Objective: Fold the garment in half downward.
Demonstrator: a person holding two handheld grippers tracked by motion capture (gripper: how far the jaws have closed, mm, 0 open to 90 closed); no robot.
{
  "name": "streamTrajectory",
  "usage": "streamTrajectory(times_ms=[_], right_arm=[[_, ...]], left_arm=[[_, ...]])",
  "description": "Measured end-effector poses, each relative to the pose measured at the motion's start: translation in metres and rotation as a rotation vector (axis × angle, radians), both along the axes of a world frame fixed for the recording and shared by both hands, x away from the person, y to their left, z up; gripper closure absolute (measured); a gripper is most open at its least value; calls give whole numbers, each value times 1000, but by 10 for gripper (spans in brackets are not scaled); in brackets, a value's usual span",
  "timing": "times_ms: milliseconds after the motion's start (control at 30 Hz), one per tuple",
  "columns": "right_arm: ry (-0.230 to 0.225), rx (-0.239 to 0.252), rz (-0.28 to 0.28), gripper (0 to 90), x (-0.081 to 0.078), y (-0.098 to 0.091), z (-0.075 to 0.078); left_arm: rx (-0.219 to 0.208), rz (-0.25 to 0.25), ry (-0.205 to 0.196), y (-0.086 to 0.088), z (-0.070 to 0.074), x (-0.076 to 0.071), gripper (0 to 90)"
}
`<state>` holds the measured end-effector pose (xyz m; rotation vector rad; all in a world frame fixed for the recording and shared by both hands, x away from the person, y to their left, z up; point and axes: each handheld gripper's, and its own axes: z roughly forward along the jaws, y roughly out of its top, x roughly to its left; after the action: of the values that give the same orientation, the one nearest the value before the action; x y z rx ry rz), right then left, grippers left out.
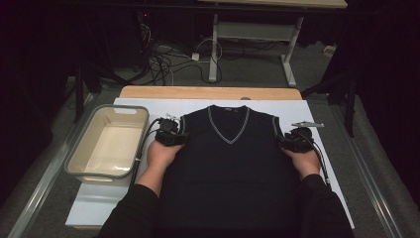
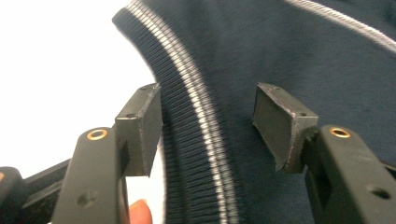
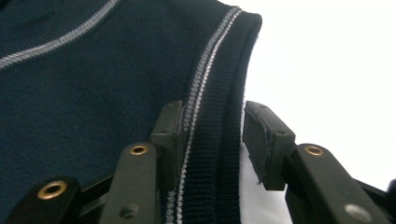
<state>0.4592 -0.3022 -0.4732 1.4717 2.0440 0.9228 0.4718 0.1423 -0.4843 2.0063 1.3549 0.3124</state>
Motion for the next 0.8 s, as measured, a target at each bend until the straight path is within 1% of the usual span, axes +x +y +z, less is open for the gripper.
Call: streamTrajectory(times_ms=[33,100,133,167,200,300,367,433,467,500,533,633,700,767,800], right_arm=[[4,-6,-6,578,0,0,0],[14,4,-18,571,0,-1,-1],[21,8,-19,570,0,-2,-2],[26,11,-17,569,1,-2,-2],[30,13,-18,569,1,-2,-2],[45,11,-8,581,3,-3,-1],[53,15,7,626,3,-3,-1],[59,31,18,670,4,-4,-1],[60,38,24,707,4,-5,-1],[59,41,39,766,3,-3,-1],[59,41,39,766,3,-3,-1],[50,35,55,810,2,-2,-1],[37,21,59,825,1,0,-1],[14,-3,66,833,-2,2,-1],[-2,-15,68,834,-4,3,0]], left_arm=[[2,10,5,1,0,0,406],[9,22,17,0,-1,1,407],[28,31,15,-1,-1,0,418],[38,33,13,-2,-1,0,450],[46,41,12,-3,-1,0,461],[41,53,16,-2,-1,0,524],[39,55,16,-2,-1,0,559],[38,49,15,-2,-1,0,593],[36,46,17,-2,-1,0,610],[30,43,19,-1,-1,0,644],[26,40,20,-1,-1,0,644],[10,28,22,0,-1,0,699],[-4,11,14,0,-2,-1,752],[-17,3,-11,0,-3,-5,771],[-13,-2,-42,-1,-2,-9,773]])
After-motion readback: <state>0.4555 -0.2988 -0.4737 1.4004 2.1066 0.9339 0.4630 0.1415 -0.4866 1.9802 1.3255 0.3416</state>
